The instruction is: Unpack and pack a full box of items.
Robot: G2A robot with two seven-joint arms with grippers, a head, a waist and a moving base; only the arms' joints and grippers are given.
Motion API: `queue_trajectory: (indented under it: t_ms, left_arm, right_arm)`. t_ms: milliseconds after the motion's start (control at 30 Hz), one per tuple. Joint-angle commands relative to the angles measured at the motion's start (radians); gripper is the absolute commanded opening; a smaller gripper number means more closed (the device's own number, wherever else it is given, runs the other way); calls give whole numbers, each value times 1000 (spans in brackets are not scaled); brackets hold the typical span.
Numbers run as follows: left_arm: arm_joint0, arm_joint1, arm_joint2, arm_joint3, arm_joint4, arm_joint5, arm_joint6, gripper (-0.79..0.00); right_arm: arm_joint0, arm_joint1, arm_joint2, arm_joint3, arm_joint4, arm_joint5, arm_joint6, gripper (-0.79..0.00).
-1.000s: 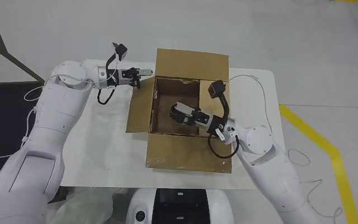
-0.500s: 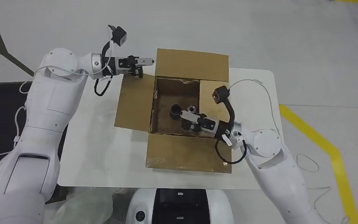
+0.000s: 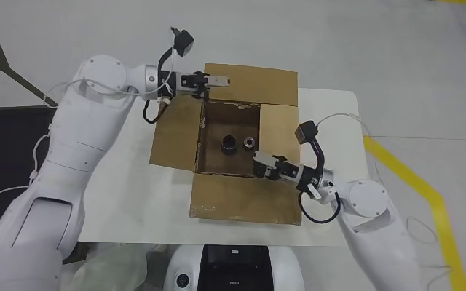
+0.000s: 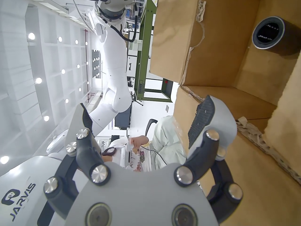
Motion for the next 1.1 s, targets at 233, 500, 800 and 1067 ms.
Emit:
queue_trajectory:
  t_ms: [233,500,800,1067]
  left_arm:
    - [-31,-27,81,-21,63,28,50,0]
    - [-31,-27,81,-21,63,28,50,0]
    - [-13,-29,89,-63,78,59,86,0]
    - [-28,-61,177,-134,95,128,103,0]
  right_arm:
    - [-30,7,26,-16,8,-5,-3,0]
    - [-30,7,26,-16,8,-5,-3,0]
    - [-37,8,0,-43,-16,10,-14,0]
    - [-104,19,16,-100,-30,2,-16,0]
